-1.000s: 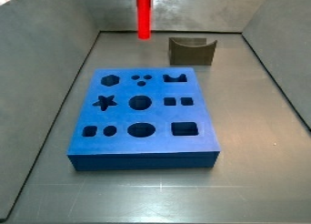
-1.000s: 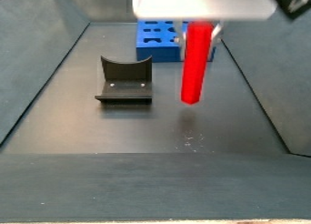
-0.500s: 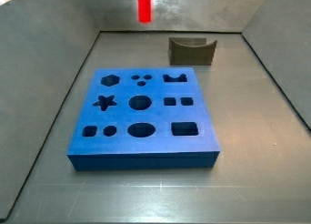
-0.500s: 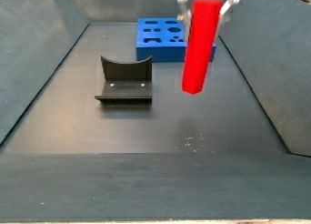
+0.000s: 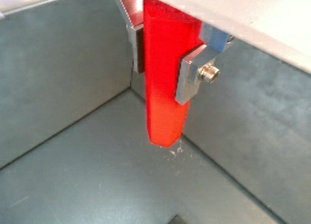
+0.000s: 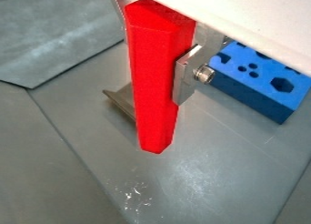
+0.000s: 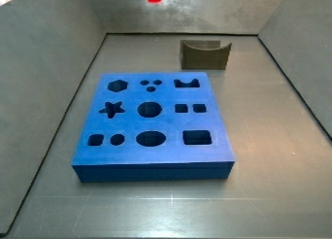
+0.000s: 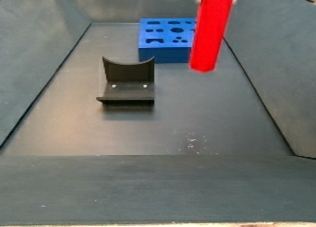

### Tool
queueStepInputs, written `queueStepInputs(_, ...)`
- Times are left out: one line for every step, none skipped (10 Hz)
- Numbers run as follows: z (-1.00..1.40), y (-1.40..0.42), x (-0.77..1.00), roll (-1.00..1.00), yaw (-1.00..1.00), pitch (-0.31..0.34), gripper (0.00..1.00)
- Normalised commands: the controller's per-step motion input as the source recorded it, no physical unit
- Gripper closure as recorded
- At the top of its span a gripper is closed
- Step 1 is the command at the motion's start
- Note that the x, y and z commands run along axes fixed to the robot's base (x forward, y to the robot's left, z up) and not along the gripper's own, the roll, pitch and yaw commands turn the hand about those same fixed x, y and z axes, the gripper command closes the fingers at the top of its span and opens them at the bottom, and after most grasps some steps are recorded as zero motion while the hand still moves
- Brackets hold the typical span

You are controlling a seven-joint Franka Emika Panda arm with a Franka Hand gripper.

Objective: Pick up the hexagon object. Move up. Move to above the board. Insert the hexagon object.
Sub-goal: Move to above the board.

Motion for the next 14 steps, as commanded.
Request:
queueStepInputs(0.87,0.10,0.01,0.00,-0.02,0.104,1.00)
queueStepInputs(0.71,0.08,0.01,0.00,-0.03,0.099,1.00)
queueStepInputs(0.48,0.05,0.01,-0.01,-0.03,0.092,1.00)
queueStepInputs(0.31,0.04,0.01,-0.01,-0.03,0.090,1.00)
queueStepInputs(0.10,-1.00,0.08,-0.07,-0.28,0.408,1.00)
queueStepInputs(0.09,-1.00,0.08,-0.06,-0.27,0.391,1.00)
queueStepInputs(0.10,-1.00,0.08,-0.03,-0.13,0.292,1.00)
queueStepInputs(0.10,-1.00,0.08,-0.04,-0.06,0.207,1.00)
queueStepInputs(0.10,-1.00,0.09,-0.02,-0.03,0.122,1.00)
queueStepInputs(0.10,-1.00,0.09,-0.02,-0.02,0.099,1.00)
queueStepInputs(0.11,-1.00,0.09,-0.01,-0.01,0.063,1.00)
queueStepInputs(0.11,-1.00,0.09,-0.01,0.00,0.056,1.00)
queueStepInputs(0.12,-1.00,0.09,-0.01,0.01,0.051,1.00)
queueStepInputs(0.12,-1.00,0.09,-0.02,0.01,0.053,1.00)
